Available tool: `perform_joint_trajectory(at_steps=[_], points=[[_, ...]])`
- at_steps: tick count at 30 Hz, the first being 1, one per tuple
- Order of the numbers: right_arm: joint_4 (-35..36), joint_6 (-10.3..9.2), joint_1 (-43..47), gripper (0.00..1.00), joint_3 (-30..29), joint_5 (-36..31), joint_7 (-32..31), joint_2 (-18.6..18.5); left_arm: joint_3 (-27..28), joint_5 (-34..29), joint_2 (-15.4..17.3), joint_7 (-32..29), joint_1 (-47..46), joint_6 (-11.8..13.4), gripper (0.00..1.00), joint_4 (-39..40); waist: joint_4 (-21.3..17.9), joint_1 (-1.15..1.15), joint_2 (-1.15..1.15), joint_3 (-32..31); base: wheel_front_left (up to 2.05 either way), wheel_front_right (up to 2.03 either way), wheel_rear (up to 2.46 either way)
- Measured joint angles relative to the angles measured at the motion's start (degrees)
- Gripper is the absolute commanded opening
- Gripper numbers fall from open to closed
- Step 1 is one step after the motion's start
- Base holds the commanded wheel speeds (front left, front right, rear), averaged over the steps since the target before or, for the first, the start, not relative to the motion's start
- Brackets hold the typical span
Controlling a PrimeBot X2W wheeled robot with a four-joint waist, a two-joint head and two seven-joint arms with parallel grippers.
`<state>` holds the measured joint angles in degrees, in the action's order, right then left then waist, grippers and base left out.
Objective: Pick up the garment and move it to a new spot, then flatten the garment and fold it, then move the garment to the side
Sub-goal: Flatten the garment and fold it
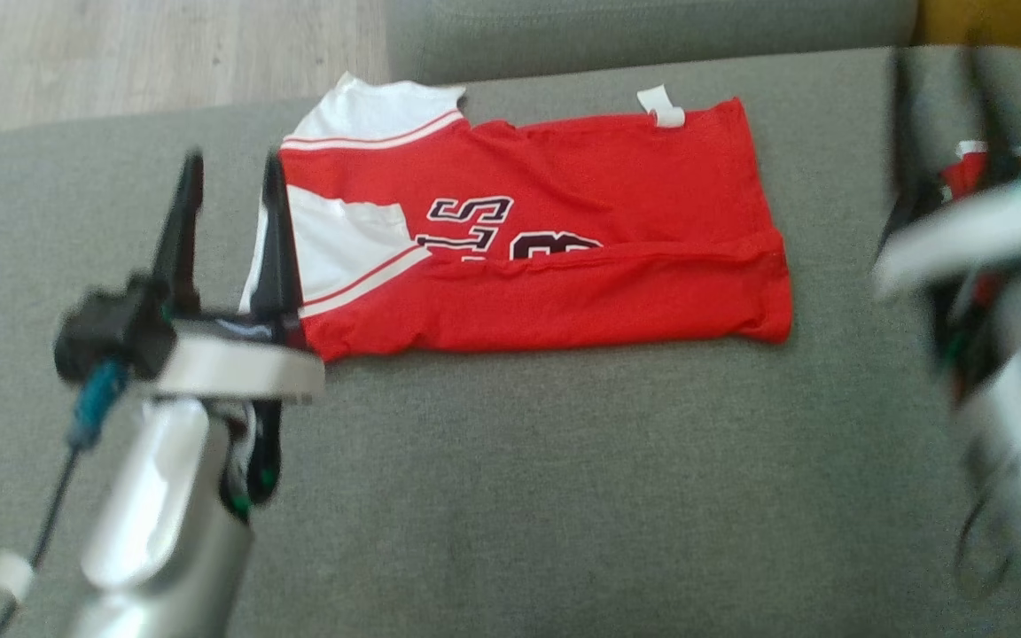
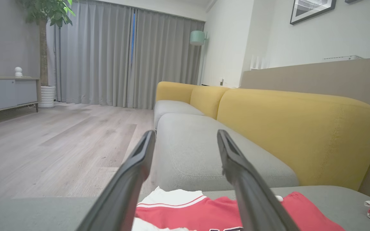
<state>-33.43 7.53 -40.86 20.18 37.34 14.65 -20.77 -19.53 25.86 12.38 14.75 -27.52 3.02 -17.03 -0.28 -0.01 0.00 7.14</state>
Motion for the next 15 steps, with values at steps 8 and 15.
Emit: perform_joint_trajectory(at_steps=[8,15], points=[[7.53,0.00,23.65,1.00,-12.01,-14.22,-0.01,11.59,5.82,-4.10,-6.09,-0.03,11.12,-2.00,1.00,-1.74,0.37,0.00,0.00,-2.24,0.00,0.00,0.00],[10.96,0.00,28.54,1.00,-14.19,-18.04,-0.01,14.94,8.56,-7.58,-7.46,-0.04,12.69,-2.59,1.00,-8.26,-0.12,0.01,0.00,-1.95,0.00,0.00,0.00]])
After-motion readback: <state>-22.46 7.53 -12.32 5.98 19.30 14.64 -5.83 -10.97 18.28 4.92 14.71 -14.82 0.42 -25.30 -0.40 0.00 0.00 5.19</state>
